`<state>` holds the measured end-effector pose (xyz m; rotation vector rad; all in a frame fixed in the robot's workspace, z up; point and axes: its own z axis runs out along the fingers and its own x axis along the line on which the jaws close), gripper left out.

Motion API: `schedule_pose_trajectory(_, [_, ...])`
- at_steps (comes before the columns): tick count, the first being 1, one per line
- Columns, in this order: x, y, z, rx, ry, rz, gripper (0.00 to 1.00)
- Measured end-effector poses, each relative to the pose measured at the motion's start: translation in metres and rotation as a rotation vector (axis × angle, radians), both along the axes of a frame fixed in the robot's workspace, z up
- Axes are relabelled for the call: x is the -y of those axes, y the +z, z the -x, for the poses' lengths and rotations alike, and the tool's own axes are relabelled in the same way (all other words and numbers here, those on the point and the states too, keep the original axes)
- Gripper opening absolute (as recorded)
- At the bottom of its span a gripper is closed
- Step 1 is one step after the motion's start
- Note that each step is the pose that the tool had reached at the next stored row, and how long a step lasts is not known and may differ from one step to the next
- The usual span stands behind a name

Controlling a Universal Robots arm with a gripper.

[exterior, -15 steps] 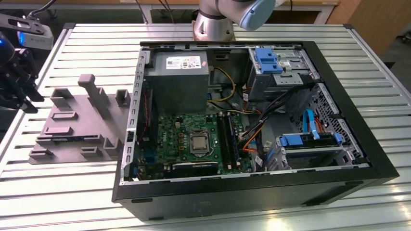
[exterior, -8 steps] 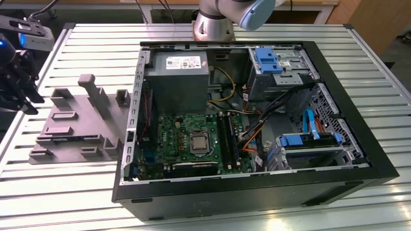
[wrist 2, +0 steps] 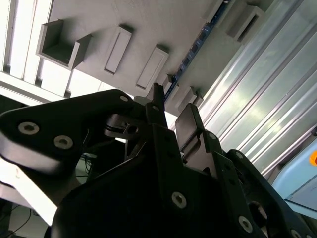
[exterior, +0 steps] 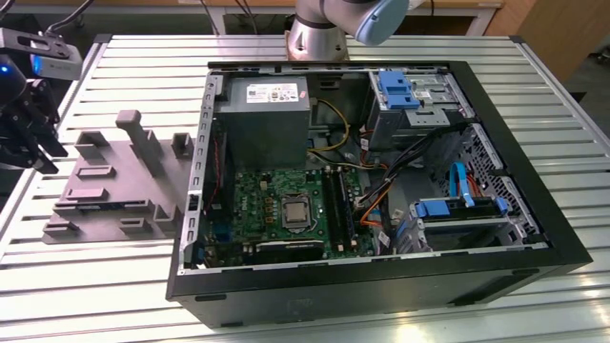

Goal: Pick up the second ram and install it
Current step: 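Pick up the second ram and move it above second insertion slot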

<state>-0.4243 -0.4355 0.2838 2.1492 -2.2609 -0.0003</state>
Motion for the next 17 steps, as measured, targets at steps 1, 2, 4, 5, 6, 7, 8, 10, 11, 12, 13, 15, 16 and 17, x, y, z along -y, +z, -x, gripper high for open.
schedule_pose_trajectory(1, [0.0001, -0.0008, 0.0, 0.0001, 0.0, 0.0002, 0.37])
schedule_pose_trajectory(2, [0.0001, -0.0019, 0.0, 0.0001, 0.0, 0.0004, 0.37])
schedule_pose_trajectory(4, [0.0002, -0.005, 0.0, 0.0012, 0.0, 0.0007, 0.37])
schedule_pose_trajectory(5, [0.0004, -0.0064, 0.0, 0.0029, 0.0, 0.0006, 0.37])
schedule_pose_trajectory(6, [0.0007, -0.0075, 0.0, 0.0048, 0.0, 0.001, 0.37])
schedule_pose_trajectory(7, [0.0009, -0.0086, 0.0, 0.0072, 0.0, 0.0017, 0.37])
schedule_pose_trajectory(8, [0.001, -0.0099, 0.0, 0.0097, 0.0, 0.0026, 0.37])
schedule_pose_trajectory(10, [0.001, -0.0126, 0.0, 0.0129, 0.0, 0.0045, 0.37])
schedule_pose_trajectory(11, [0.001, -0.0141, 0.0, 0.0141, 0.0, 0.0052, 0.37])
schedule_pose_trajectory(12, [0.001, -0.0156, 0.0, 0.0151, 0.0, 0.0058, 0.37])
schedule_pose_trajectory(13, [0.001, -0.0172, 0.0, 0.0159, 0.0, 0.0061, 0.37])
schedule_pose_trajectory(15, [0.001, -0.0199, 0.0, 0.0173, 0.0, 0.0078, 0.37])
schedule_pose_trajectory(16, [0.001, -0.0207, 0.0, 0.0179, 0.0, 0.0093, 0.37])
schedule_pose_trajectory(17, [0.001, -0.0215, 0.0, 0.0183, 0.0, 0.0118, 0.37])
